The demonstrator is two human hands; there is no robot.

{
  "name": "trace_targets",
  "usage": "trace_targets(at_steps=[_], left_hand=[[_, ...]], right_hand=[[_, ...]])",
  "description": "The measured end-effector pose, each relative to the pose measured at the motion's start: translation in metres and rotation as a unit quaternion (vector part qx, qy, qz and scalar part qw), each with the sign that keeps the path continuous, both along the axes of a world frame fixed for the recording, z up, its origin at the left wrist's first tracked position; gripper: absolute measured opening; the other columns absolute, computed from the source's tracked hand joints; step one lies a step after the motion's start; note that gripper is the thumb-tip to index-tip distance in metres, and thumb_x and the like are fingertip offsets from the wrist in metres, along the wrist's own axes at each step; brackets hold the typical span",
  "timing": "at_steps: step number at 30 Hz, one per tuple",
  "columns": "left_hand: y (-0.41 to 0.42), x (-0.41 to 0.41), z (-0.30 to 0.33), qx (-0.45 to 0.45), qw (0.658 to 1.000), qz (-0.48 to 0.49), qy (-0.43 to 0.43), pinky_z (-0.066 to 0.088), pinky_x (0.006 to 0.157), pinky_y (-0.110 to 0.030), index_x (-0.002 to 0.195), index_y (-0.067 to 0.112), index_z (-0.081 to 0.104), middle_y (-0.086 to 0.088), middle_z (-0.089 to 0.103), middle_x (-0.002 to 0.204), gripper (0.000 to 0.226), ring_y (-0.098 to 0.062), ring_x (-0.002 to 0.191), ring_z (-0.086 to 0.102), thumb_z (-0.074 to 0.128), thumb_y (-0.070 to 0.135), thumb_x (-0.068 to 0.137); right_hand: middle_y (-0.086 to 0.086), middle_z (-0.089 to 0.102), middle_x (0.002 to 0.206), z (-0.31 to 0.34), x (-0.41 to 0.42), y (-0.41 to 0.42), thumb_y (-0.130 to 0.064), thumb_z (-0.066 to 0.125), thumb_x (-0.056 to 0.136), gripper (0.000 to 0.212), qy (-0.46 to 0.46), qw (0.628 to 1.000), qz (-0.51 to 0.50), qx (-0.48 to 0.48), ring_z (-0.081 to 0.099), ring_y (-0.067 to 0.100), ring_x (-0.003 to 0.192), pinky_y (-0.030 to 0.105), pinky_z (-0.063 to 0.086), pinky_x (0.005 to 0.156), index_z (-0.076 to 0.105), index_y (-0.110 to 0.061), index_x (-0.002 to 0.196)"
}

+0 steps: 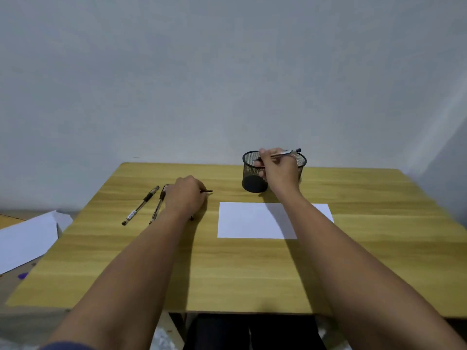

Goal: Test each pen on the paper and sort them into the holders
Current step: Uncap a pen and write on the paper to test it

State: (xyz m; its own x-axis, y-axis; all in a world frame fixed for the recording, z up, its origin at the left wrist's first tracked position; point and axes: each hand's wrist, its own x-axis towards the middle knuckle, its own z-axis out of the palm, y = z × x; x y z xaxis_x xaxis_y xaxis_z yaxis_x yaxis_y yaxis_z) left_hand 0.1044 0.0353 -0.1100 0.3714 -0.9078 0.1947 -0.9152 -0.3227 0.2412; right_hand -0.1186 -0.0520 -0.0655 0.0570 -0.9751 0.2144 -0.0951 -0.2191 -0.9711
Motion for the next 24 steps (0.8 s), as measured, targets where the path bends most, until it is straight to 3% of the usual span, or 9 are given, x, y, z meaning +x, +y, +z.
trace_targets(at_steps=[5, 9, 11, 13, 15, 17, 18, 21, 24], left_hand=[[0.006, -0.007, -0.009, 0.026, 0.994, -0.019, -0.103, 0.047, 0.091, -0.048, 0.128, 0.026, 0.067, -0.004, 0.065, 0.125, 0.037, -0.031, 0.115, 0.058, 0.058, 0.042, 0.096], [0.029, -0.022, -0.012, -0.051, 0.989, -0.099, -0.097, 0.050, 0.081, -0.042, 0.104, 0.027, 0.075, 0.002, 0.072, 0.103, 0.027, -0.027, 0.096, 0.063, 0.053, 0.040, 0.094], [0.042, -0.031, -0.014, -0.048, 0.978, -0.166, -0.116, 0.046, 0.071, -0.037, 0.080, 0.027, 0.064, 0.007, 0.062, 0.084, 0.026, -0.025, 0.084, 0.058, 0.046, 0.041, 0.094], [0.050, -0.040, -0.016, -0.019, 0.970, -0.201, -0.134, 0.038, 0.069, -0.035, 0.075, 0.028, 0.050, 0.011, 0.053, 0.081, 0.028, -0.023, 0.086, 0.056, 0.039, 0.046, 0.094], [0.050, -0.042, -0.023, 0.007, 0.968, -0.212, -0.135, 0.042, 0.079, -0.038, 0.087, 0.028, 0.058, 0.009, 0.065, 0.104, 0.030, -0.024, 0.104, 0.057, 0.039, 0.050, 0.095], [0.050, -0.044, -0.029, 0.023, 0.969, -0.209, -0.131, 0.044, 0.095, -0.047, 0.106, 0.028, 0.066, 0.008, 0.061, 0.138, 0.040, -0.028, 0.122, 0.053, 0.037, 0.053, 0.095], [0.050, -0.045, -0.031, 0.028, 0.971, -0.204, -0.123, 0.043, 0.099, -0.049, 0.114, 0.028, 0.065, 0.008, 0.056, 0.146, 0.044, -0.028, 0.126, 0.050, 0.036, 0.054, 0.095], [0.050, -0.049, -0.033, 0.037, 0.972, -0.201, -0.115, 0.040, 0.102, -0.048, 0.137, 0.030, 0.057, 0.010, 0.052, 0.151, 0.054, -0.027, 0.133, 0.046, 0.034, 0.056, 0.096], [0.050, -0.051, -0.037, 0.029, 0.975, -0.195, -0.106, 0.036, 0.105, -0.047, 0.145, 0.032, 0.051, 0.011, 0.049, 0.154, 0.059, -0.024, 0.138, 0.042, 0.032, 0.059, 0.097]], right_hand=[[-0.002, 0.078, 0.078, -0.048, -0.029, 0.028, -0.034, 0.062, 0.108, 0.017, 0.066, 0.996, 0.002, -0.058, 0.074, 0.014, 0.069, 0.037, 0.061, 0.064, 0.073, -0.027, 0.098], [-0.001, 0.077, 0.086, -0.070, -0.051, 0.049, -0.026, 0.058, 0.106, 0.016, 0.310, 0.932, -0.019, -0.189, 0.070, 0.029, 0.078, 0.037, 0.049, 0.067, 0.074, -0.022, 0.109], [0.003, 0.078, 0.095, -0.073, -0.057, 0.056, -0.020, 0.059, 0.103, 0.020, 0.395, 0.895, -0.030, -0.208, 0.070, 0.035, 0.085, 0.039, 0.048, 0.076, 0.072, -0.018, 0.118], [0.008, 0.077, 0.108, -0.077, -0.061, 0.062, -0.019, 0.059, 0.103, 0.026, 0.444, 0.877, -0.010, -0.185, 0.069, 0.038, 0.096, 0.043, 0.048, 0.089, 0.068, -0.014, 0.127], [0.009, 0.074, 0.117, -0.084, -0.065, 0.064, -0.020, 0.056, 0.106, 0.029, 0.456, 0.878, 0.024, -0.146, 0.065, 0.036, 0.105, 0.047, 0.047, 0.104, 0.064, -0.013, 0.132], [0.007, 0.072, 0.121, -0.092, -0.071, 0.064, -0.020, 0.054, 0.107, 0.027, 0.441, 0.887, 0.040, -0.132, 0.063, 0.032, 0.108, 0.051, 0.043, 0.114, 0.064, -0.015, 0.131], [0.006, 0.070, 0.121, -0.095, -0.074, 0.062, -0.020, 0.054, 0.108, 0.025, 0.431, 0.891, 0.044, -0.134, 0.061, 0.030, 0.106, 0.052, 0.041, 0.116, 0.064, -0.015, 0.130], [0.004, 0.065, 0.114, -0.096, -0.084, 0.055, -0.021, 0.055, 0.109, 0.022, 0.419, 0.896, 0.056, -0.138, 0.048, 0.021, 0.093, 0.051, 0.041, 0.116, 0.063, -0.016, 0.128], [0.005, 0.071, 0.118, -0.091, -0.090, 0.052, -0.026, 0.057, 0.108, 0.025, 0.441, 0.884, 0.047, -0.148, 0.061, 0.028, 0.098, 0.041, 0.047, 0.098, 0.065, -0.016, 0.130]])
